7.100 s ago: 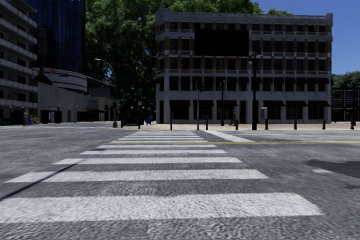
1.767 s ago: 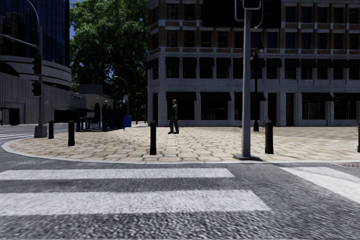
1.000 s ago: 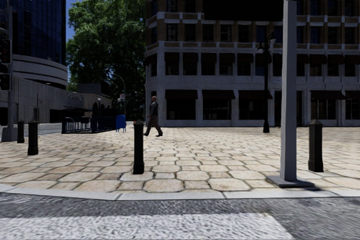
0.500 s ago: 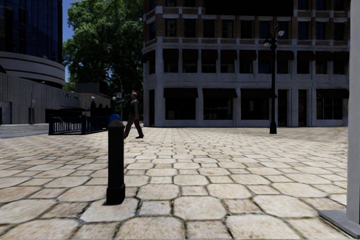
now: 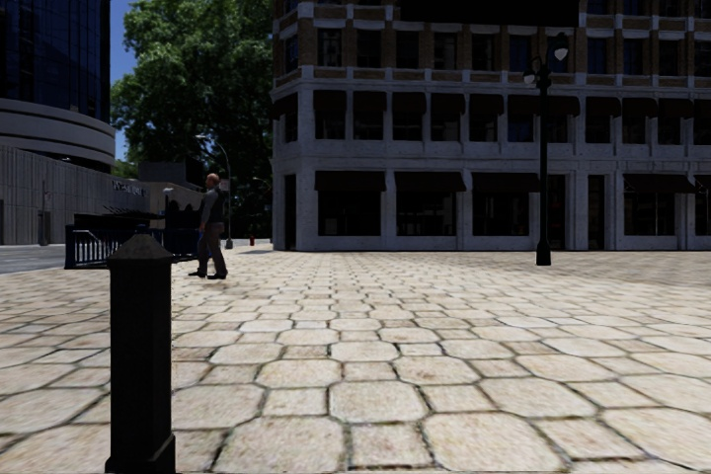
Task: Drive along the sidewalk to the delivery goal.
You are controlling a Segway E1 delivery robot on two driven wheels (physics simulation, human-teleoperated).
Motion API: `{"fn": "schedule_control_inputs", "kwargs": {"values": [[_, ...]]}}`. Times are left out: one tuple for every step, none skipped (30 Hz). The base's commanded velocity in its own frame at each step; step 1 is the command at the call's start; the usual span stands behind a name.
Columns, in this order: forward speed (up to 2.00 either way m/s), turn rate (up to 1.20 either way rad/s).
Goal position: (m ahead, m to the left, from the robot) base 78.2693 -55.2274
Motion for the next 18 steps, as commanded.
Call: {"fn": "schedule_control_inputs", "kwargs": {"values": [[1.22, -0.21], [1.22, -0.26], [1.22, -0.26], [1.22, -0.28], [1.22, -0.29], [1.22, -0.29], [1.22, -0.29], [1.22, -0.29], [1.22, -0.29], [1.22, -0.29], [1.22, -0.29], [1.22, -0.29], [1.22, -0.29], [1.22, -0.30], [1.22, -0.30], [1.22, -0.30], [1.22, -0.30], [1.22, -0.30]]}}
